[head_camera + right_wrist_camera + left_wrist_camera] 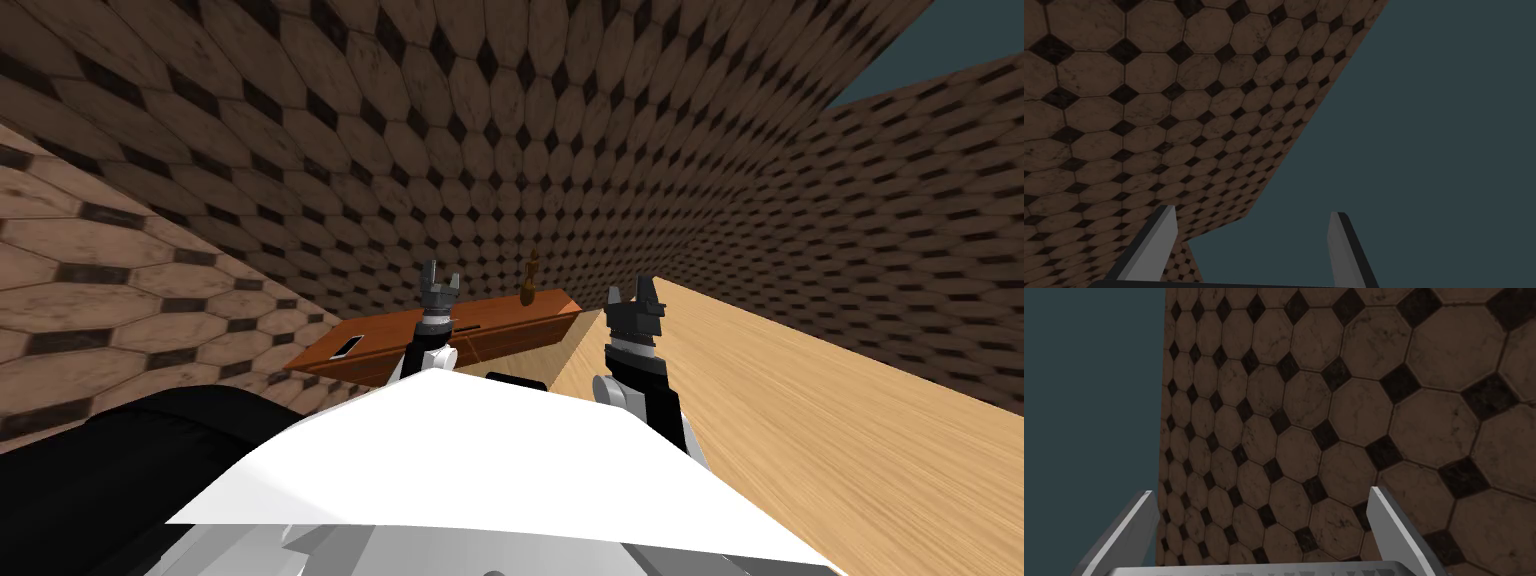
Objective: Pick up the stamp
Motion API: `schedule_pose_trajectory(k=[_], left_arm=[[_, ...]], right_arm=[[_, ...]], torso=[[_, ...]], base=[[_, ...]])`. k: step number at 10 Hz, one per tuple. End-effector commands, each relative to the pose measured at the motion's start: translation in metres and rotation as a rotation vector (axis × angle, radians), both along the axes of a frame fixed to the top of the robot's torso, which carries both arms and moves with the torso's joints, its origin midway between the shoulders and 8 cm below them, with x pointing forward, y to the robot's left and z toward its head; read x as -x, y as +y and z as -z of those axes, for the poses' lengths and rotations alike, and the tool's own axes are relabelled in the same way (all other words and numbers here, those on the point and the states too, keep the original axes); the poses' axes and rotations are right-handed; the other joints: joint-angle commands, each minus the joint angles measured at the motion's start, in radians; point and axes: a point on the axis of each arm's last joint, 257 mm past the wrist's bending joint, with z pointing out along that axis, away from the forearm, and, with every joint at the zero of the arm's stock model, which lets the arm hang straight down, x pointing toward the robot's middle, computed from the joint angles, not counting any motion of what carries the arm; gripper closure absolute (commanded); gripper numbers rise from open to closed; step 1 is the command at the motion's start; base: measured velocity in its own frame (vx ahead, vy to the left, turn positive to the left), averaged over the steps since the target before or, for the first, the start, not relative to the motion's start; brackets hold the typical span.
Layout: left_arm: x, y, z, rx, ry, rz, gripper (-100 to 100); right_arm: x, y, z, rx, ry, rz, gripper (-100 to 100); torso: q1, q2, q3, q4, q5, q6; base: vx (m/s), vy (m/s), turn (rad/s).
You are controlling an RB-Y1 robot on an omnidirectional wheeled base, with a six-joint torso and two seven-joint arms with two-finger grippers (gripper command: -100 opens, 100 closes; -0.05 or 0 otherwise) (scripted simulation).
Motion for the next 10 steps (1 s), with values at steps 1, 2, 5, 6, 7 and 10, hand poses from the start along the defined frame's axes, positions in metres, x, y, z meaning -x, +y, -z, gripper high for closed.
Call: schedule_pose_trajectory(k=[1,2,5,6,7,10], left_arm=[[-0.014,0.002,0.02,-0.004,0.07,0.023,-100],[-0.02,0.005,0.029,0.0,0.102,0.03,-100],[-0.042,0.017,0.068,0.035,0.227,0.046,-100],[-0.049,0.022,0.084,0.053,0.276,0.049,-100],[-0.057,0.029,0.101,0.075,0.329,0.051,-100],[-0.07,0.043,0.14,0.128,0.441,0.05,-100]], right_arm=[[0.0,0.0,0.0,0.0,0.0,0.0,0],[0.0,0.0,0.0,0.0,0.0,0.0,0],[0.0,0.0,0.0,0.0,0.0,0.0,0],[0.0,0.0,0.0,0.0,0.0,0.0,0],[0.0,0.0,0.0,0.0,0.0,0.0,0],[0.0,0.0,0.0,0.0,0.0,0.0,0]], torso=[[0.0,0.0,0.0,0.0,0.0,0.0],[0.002,0.0,0.0,0.0,0.0,0.001],[0.004,0.0,0.0,0.0,0.001,0.0],[0.004,0.0,0.0,0.0,0.001,0.0],[0.004,0.0,0.0,0.0,0.001,0.0],[0.004,-0.001,0.0,0.0,0.001,0.0]], base=[[0.003,0.026,-0.193],[0.001,0.051,-0.145],[0.002,0.048,-0.172],[0.003,0.054,-0.216],[-0.004,0.06,-0.203],[0.003,0.053,-0.149]])
